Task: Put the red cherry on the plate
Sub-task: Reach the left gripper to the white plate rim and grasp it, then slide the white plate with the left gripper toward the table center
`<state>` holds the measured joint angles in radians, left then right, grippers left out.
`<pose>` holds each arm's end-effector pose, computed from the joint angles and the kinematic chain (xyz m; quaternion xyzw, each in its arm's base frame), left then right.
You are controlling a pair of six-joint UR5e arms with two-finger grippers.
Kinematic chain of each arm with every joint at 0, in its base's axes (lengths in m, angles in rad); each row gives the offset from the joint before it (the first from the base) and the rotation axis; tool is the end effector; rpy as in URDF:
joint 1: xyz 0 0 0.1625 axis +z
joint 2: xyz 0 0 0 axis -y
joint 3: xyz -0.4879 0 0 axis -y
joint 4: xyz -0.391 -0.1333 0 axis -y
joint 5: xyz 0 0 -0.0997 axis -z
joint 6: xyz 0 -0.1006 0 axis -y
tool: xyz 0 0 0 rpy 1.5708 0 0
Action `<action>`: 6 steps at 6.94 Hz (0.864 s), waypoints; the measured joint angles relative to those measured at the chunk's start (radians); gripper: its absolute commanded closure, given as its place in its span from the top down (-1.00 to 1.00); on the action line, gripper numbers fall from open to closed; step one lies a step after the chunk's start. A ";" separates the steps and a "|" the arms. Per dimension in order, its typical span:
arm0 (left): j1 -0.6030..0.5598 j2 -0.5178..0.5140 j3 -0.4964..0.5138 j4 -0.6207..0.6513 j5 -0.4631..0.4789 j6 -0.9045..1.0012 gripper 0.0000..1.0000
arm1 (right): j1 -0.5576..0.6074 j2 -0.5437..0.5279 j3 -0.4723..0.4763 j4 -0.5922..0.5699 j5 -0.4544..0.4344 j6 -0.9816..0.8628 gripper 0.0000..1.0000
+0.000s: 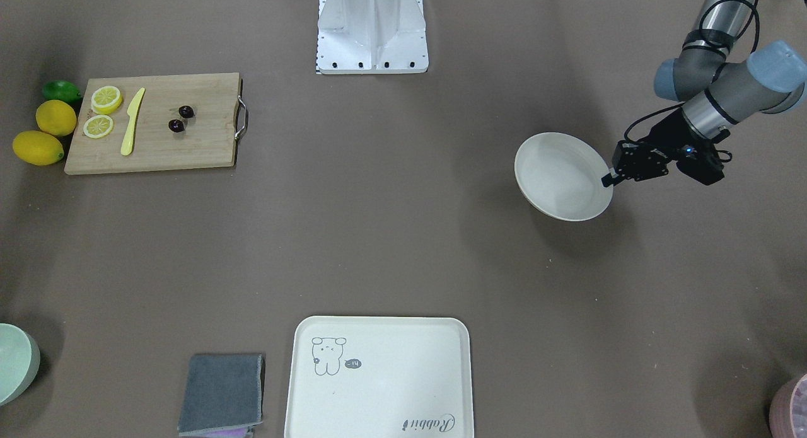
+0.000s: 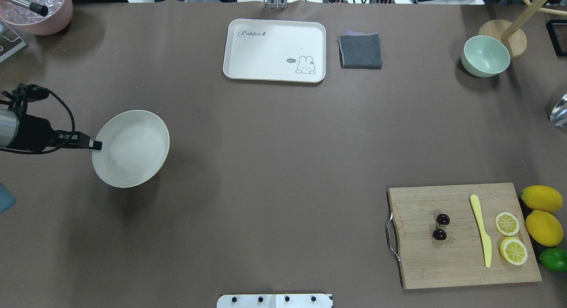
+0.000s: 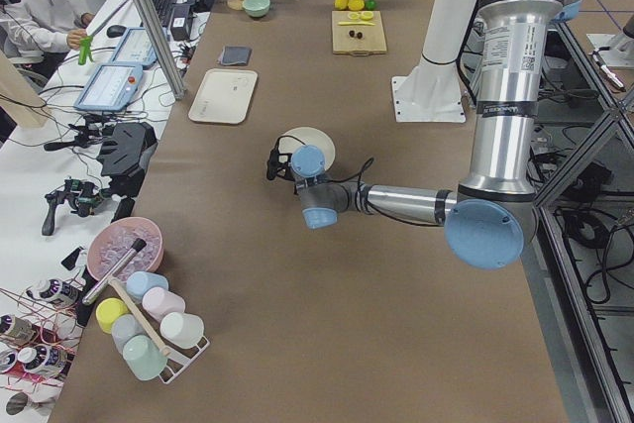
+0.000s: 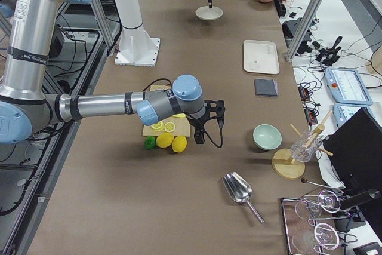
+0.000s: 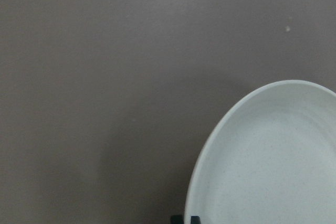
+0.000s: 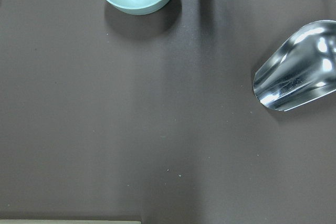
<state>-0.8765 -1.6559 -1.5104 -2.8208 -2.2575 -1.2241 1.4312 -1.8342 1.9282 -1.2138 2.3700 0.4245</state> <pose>0.2894 -0.4563 0.5663 0.1002 0.6141 -0.0048 0.7828 0.0074 -0.3873 0.6165 0.0923 -0.4215 0.0414 0.9011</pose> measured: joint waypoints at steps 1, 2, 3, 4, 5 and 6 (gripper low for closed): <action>0.065 -0.066 -0.014 0.011 0.060 -0.087 -1.00 | 0.000 0.000 0.000 0.000 0.000 0.000 1.00; 0.135 -0.135 -0.018 0.047 0.134 -0.146 -1.00 | 0.000 0.000 0.000 0.000 0.000 0.001 1.00; 0.199 -0.214 -0.019 0.125 0.213 -0.178 -1.00 | 0.000 0.000 -0.001 0.000 -0.001 0.001 1.00; 0.269 -0.294 -0.018 0.224 0.295 -0.192 -1.00 | 0.000 0.001 -0.001 0.000 -0.001 0.002 1.00; 0.330 -0.358 -0.016 0.309 0.361 -0.197 -1.00 | 0.000 0.001 -0.001 0.000 -0.002 0.002 1.00; 0.365 -0.401 -0.014 0.376 0.400 -0.197 -1.00 | 0.000 0.002 -0.002 0.000 -0.002 0.003 1.00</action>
<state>-0.5116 -2.0564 -1.5243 -2.4444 -1.8577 -1.4213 1.4312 -1.8327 1.9267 -1.2134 2.3678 0.4275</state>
